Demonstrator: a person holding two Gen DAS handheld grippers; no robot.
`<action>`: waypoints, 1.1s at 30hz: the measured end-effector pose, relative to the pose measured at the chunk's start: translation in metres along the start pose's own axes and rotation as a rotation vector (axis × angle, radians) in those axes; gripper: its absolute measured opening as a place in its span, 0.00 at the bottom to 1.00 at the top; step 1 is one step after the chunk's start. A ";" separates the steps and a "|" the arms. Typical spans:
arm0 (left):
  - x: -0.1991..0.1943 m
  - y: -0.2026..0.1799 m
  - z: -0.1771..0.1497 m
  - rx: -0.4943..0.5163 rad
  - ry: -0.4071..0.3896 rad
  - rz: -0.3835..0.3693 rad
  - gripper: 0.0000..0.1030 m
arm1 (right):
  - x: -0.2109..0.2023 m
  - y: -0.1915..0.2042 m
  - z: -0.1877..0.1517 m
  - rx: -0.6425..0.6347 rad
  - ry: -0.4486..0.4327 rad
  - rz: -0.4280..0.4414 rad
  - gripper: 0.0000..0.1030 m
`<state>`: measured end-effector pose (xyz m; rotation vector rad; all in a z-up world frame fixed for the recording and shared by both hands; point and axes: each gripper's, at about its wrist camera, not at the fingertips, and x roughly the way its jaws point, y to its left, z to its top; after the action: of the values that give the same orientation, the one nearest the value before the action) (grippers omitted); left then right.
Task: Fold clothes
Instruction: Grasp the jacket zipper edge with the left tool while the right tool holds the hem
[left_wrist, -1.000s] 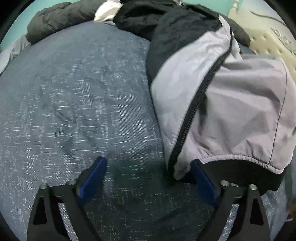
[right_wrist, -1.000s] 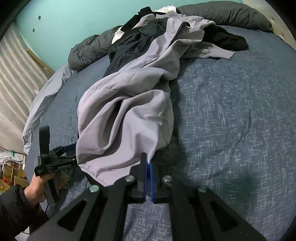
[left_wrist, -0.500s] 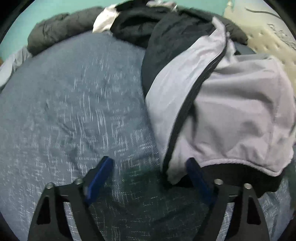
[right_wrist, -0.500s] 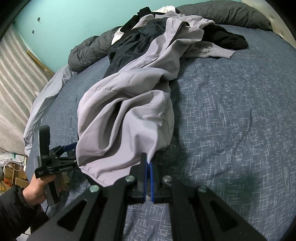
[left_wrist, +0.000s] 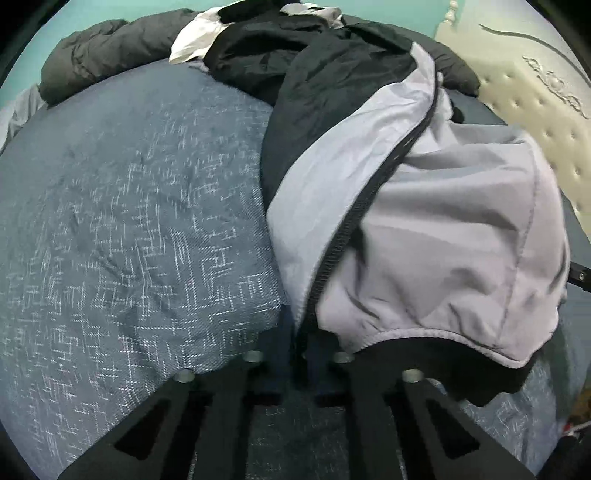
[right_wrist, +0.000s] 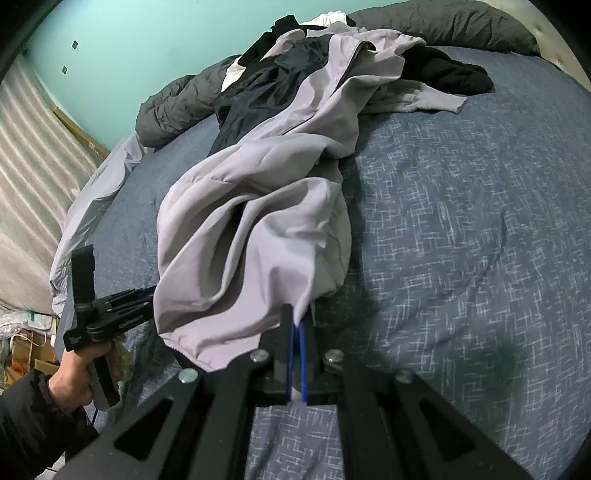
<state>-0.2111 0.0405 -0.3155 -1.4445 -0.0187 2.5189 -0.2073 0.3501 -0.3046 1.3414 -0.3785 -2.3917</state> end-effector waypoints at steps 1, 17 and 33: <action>-0.003 -0.001 0.000 0.007 -0.006 0.000 0.04 | -0.001 0.002 0.000 -0.003 -0.005 0.001 0.02; -0.168 -0.027 0.065 0.060 -0.280 -0.037 0.03 | -0.122 0.073 0.060 -0.111 -0.243 0.061 0.02; -0.448 -0.048 0.111 0.111 -0.560 -0.037 0.03 | -0.330 0.199 0.164 -0.303 -0.468 0.020 0.01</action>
<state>-0.0793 0.0041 0.1280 -0.6574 -0.0020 2.7531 -0.1527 0.3267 0.1104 0.6404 -0.1375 -2.6024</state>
